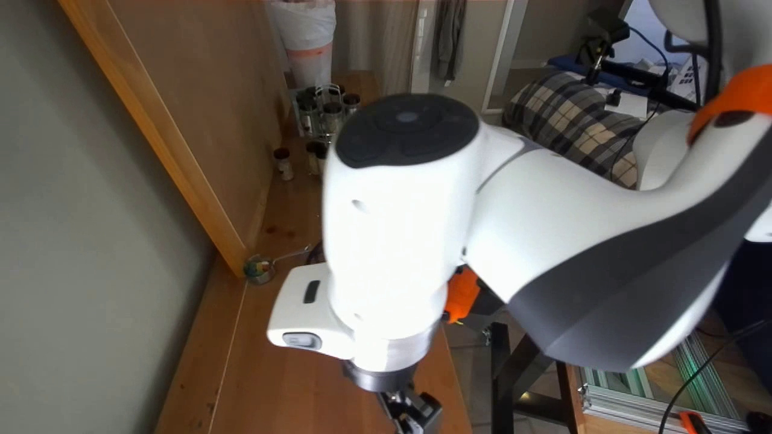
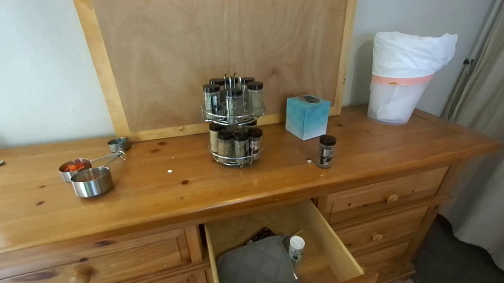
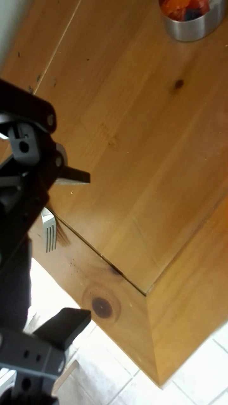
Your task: Pick up the black round object and place it in the measuring cup to the right
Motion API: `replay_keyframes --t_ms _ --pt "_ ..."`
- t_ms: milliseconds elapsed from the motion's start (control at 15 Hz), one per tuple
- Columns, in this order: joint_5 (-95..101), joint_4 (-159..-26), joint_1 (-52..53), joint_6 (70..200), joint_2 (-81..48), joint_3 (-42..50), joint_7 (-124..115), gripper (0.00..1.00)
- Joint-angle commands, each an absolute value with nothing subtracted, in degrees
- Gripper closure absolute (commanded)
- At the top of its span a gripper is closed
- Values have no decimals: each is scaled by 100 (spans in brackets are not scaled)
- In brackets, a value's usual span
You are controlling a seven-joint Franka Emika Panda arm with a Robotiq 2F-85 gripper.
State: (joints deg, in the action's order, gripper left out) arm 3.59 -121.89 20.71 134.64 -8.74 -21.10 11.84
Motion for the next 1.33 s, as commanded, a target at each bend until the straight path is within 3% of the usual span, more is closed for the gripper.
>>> replay_keyframes --t_ms 0,200,267,933,1267 --pt "666 -11047 2165 13402 -1891 -1991 922 0" --pt "692 -10413 2318 13387 -2446 -1919 709 0" --pt "478 -10945 2159 13436 -2004 -1991 963 0" --pt "498 -10517 2252 13444 -2406 -1969 872 0" --pt "554 -9519 2540 13237 -3164 -1900 524 0"
